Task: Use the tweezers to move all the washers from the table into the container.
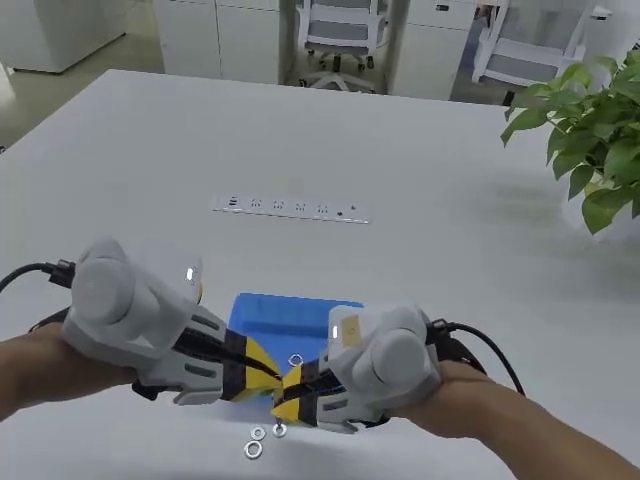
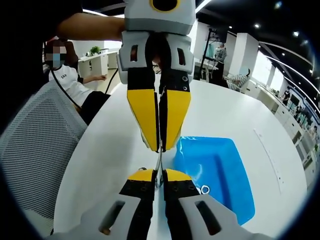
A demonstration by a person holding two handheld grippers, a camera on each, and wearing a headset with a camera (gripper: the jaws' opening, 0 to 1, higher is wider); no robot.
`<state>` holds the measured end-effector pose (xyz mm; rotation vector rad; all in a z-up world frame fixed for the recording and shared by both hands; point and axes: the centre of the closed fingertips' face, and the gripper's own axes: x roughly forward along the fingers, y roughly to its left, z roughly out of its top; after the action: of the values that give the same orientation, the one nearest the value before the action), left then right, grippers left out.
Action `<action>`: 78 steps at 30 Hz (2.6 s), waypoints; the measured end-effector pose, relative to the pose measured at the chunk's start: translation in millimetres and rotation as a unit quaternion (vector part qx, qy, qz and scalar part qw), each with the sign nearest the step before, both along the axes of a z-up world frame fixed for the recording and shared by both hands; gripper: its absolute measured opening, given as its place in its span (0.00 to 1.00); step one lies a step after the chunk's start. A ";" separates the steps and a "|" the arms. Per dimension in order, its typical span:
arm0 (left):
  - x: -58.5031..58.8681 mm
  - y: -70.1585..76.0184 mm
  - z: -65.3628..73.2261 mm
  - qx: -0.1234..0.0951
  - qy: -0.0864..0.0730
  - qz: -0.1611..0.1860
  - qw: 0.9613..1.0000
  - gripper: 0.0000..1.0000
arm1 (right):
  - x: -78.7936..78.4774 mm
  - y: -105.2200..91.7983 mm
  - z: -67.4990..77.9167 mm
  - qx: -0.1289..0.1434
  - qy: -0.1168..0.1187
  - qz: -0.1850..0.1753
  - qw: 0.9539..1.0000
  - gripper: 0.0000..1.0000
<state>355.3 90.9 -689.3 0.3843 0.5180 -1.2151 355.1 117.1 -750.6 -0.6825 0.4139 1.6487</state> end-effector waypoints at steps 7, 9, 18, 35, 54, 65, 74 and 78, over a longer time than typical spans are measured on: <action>-2.3 3.2 -1.0 -0.003 0.002 0.007 1.000 0.14 | 0.6 0.1 1.8 0.001 0.003 -0.004 1.000 0.07; -2.0 4.6 -0.5 -0.008 0.002 0.011 1.000 0.17 | 1.2 -0.5 2.0 0.001 0.002 -0.005 1.000 0.07; -3.2 6.4 3.1 -0.028 0.000 0.028 0.999 0.36 | 0.2 0.4 11.2 0.006 -0.001 -0.006 1.000 0.07; -7.2 14.3 7.0 -0.073 -0.008 0.084 0.994 0.71 | 3.6 -1.8 32.3 0.010 -0.006 -0.009 1.000 0.07; -8.9 29.6 12.5 -0.089 -0.025 0.144 0.985 0.99 | 20.6 -2.3 68.3 0.023 -0.013 -0.012 1.000 0.07; -10.5 35.4 13.4 -0.090 -0.030 0.156 0.983 0.99 | 36.9 4.1 77.2 0.030 -0.024 -0.018 0.999 0.07; -11.5 38.9 13.7 -0.089 -0.032 0.163 0.982 0.99 | 45.6 9.4 78.2 0.030 -0.034 -0.016 0.999 0.08; -12.7 39.9 13.6 -0.090 -0.032 0.165 0.982 0.99 | 49.7 11.7 73.7 0.028 -0.037 -0.015 0.999 0.08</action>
<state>342.6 130.8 -675.7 0.1735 0.3938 -0.9162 404.9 128.7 -676.9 -0.6897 0.3235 1.5956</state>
